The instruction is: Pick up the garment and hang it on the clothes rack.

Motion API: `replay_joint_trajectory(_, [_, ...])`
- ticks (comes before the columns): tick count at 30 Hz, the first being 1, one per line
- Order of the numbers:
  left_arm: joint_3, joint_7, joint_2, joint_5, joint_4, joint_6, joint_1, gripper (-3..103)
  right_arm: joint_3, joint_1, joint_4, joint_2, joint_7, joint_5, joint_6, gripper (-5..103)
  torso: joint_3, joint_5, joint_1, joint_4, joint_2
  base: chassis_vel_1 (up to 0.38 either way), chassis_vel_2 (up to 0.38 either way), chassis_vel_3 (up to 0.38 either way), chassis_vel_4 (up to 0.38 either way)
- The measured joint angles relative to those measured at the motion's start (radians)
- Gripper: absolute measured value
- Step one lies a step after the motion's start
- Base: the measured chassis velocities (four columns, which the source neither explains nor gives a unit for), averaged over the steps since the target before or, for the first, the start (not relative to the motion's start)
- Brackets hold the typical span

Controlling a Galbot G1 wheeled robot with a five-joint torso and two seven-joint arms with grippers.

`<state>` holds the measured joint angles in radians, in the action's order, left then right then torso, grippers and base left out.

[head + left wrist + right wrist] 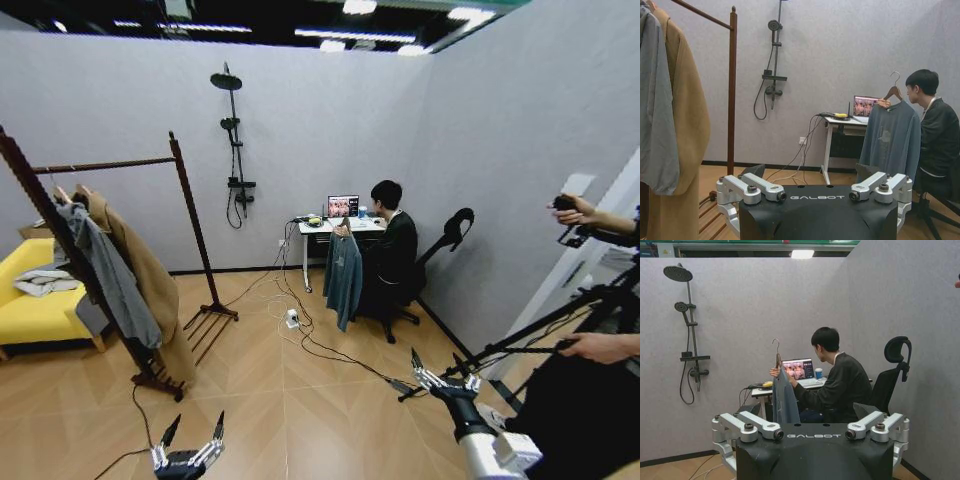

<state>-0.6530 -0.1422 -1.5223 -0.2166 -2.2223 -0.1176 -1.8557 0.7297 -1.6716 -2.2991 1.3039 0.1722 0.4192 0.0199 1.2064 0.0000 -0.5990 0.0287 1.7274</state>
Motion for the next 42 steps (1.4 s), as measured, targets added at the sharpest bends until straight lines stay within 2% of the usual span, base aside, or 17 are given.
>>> replay_joint_trajectory(8, [0.000,0.000,0.000,0.000,0.000,0.000,0.000,100,-0.010,0.009,-0.012,-0.004,0.000,0.010,0.017,100,0.000,-0.0001,0.000,0.0000,0.000,-0.091,0.066,0.078,-0.062])
replay_joint_trajectory(17, [0.000,0.000,0.000,0.000,0.000,0.000,0.000,100,-0.001,0.013,-0.018,-0.008,-0.007,0.027,0.016,100,0.000,-0.0001,0.000,0.0000,0.000,-0.216,0.219,0.216,-0.223])
replay_joint_trajectory(19, [0.000,0.000,0.000,0.000,0.000,0.000,0.000,100,0.000,0.014,-0.017,-0.008,-0.007,0.027,0.015,100,0.000,-0.0008,0.000,0.0002,0.000,-0.310,0.265,0.280,-0.283])
replay_joint_trajectory(22, [0.000,0.000,0.000,0.000,0.000,0.000,0.000,100,0.000,0.022,-0.013,-0.009,-0.007,0.030,0.014,100,0.000,0.0005,0.000,0.0000,0.000,-0.288,0.299,0.298,-0.297])
replay_joint_trajectory(25, [0.000,0.000,0.000,0.000,0.000,0.000,0.000,100,-0.001,0.030,-0.011,-0.011,-0.007,0.034,0.015,100,0.000,-0.0006,0.000,0.0002,0.000,-0.318,0.332,0.351,-0.312])
replay_joint_trajectory(30, [0.000,0.000,0.000,0.000,0.000,0.000,0.000,100,0.000,0.041,-0.004,-0.016,-0.007,0.039,0.016,100,0.000,0.0006,0.000,-0.0003,0.000,-0.359,0.365,0.382,-0.349])
replay_joint_trajectory(31, [0.000,0.000,0.000,0.000,0.000,0.000,0.000,100,0.000,0.044,-0.003,-0.017,-0.007,0.040,0.016,100,0.000,-0.0011,0.000,0.0001,0.000,-0.391,0.330,0.399,-0.371])
replay_joint_trajectory(32, [0.000,0.000,0.000,0.000,0.000,0.000,0.000,100,0.000,0.044,-0.003,-0.017,-0.007,0.040,0.016,100,0.000,-0.0011,0.000,0.0001,0.000,-0.391,0.330,0.399,-0.371])
replay_joint_trajectory(33, [0.000,0.000,0.000,0.000,0.000,0.000,0.000,100,-0.002,0.050,-0.002,-0.017,-0.007,0.042,0.018,100,0.000,0.0008,0.000,-0.0001,0.000,-0.352,0.366,0.364,-0.365])
replay_joint_trajectory(37, [0.000,0.000,0.000,0.000,0.000,0.000,0.000,100,-0.006,0.055,-0.003,-0.019,-0.007,0.045,0.020,100,0.000,-0.0012,-0.001,0.0000,0.000,-0.361,0.359,0.360,-0.337])
replay_joint_trajectory(38, [0.000,0.000,0.000,0.000,0.000,0.000,0.000,100,-0.007,0.057,-0.004,-0.021,-0.007,0.046,0.022,100,0.000,0.0010,0.000,-0.0001,0.000,-0.357,0.354,0.349,-0.351])
replay_joint_trajectory(39, [0.000,0.000,0.000,0.000,0.000,0.000,0.000,100,-0.008,0.058,-0.004,-0.022,-0.008,0.046,0.023,100,0.000,0.0010,0.000,-0.0003,0.000,-0.321,0.354,0.349,-0.349])
replay_joint_trajectory(40, [0.000,0.000,0.000,0.000,0.000,0.000,0.000,100,-0.009,0.059,-0.005,-0.022,-0.009,0.046,0.024,100,0.000,-0.0008,0.000,0.0000,0.000,-0.360,0.330,0.357,-0.338])
replay_joint_trajectory(42, [0.000,0.000,0.000,0.000,0.000,0.000,0.000,100,-0.009,0.059,-0.005,-0.023,-0.010,0.046,0.024,100,0.000,-0.0011,0.000,0.0000,0.000,-0.360,0.345,0.349,-0.338])
